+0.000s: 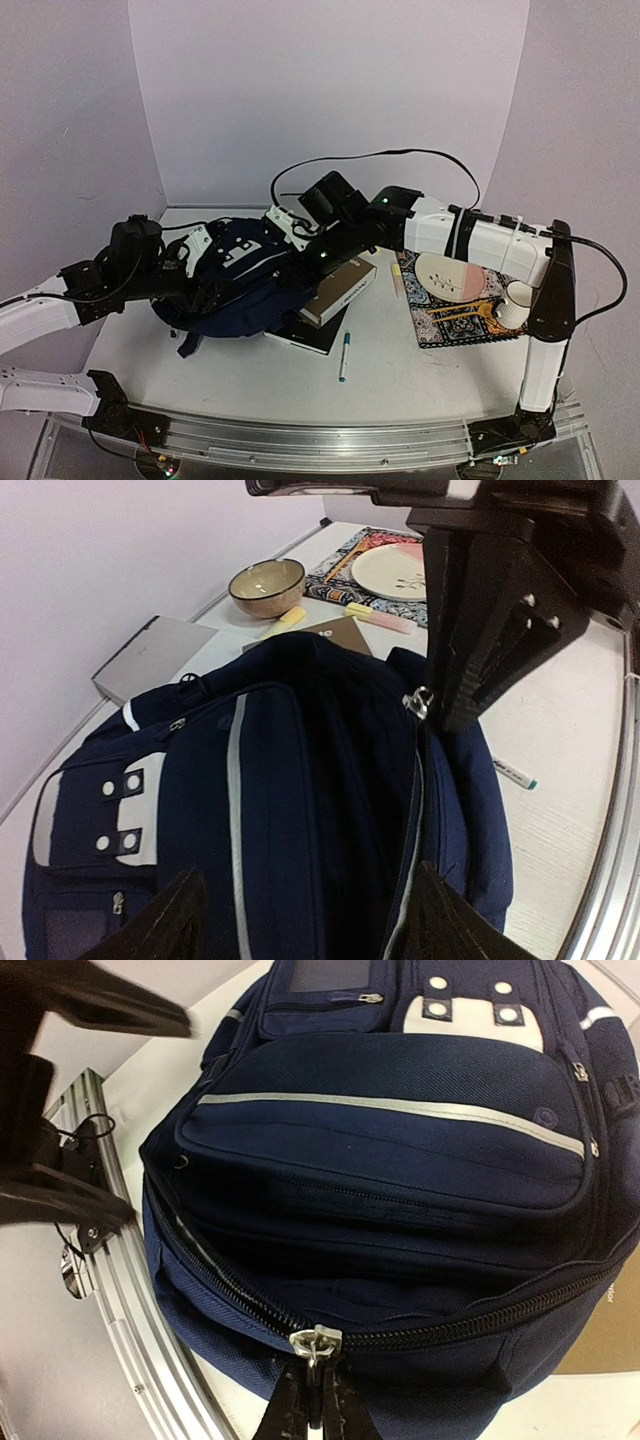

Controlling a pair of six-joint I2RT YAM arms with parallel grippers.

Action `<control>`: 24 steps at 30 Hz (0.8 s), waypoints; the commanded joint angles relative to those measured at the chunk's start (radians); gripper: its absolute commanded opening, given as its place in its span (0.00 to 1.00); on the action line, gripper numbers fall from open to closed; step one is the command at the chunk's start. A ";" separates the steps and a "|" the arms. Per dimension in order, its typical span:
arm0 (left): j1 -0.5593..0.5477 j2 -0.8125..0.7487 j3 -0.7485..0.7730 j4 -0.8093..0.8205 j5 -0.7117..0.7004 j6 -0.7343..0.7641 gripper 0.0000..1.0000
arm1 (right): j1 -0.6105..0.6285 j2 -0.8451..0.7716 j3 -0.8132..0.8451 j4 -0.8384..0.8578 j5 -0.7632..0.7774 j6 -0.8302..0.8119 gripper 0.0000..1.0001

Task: Pack the student bag
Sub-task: Pick up the largest pocket of the bag from the student bag, then hold the largest pocket of the student bag, then pick up the largest pocket of the bag from the student bag.

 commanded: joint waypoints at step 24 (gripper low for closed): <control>0.002 0.157 0.058 0.090 0.294 -0.098 0.00 | 0.041 -0.008 0.079 0.037 0.103 -0.077 0.00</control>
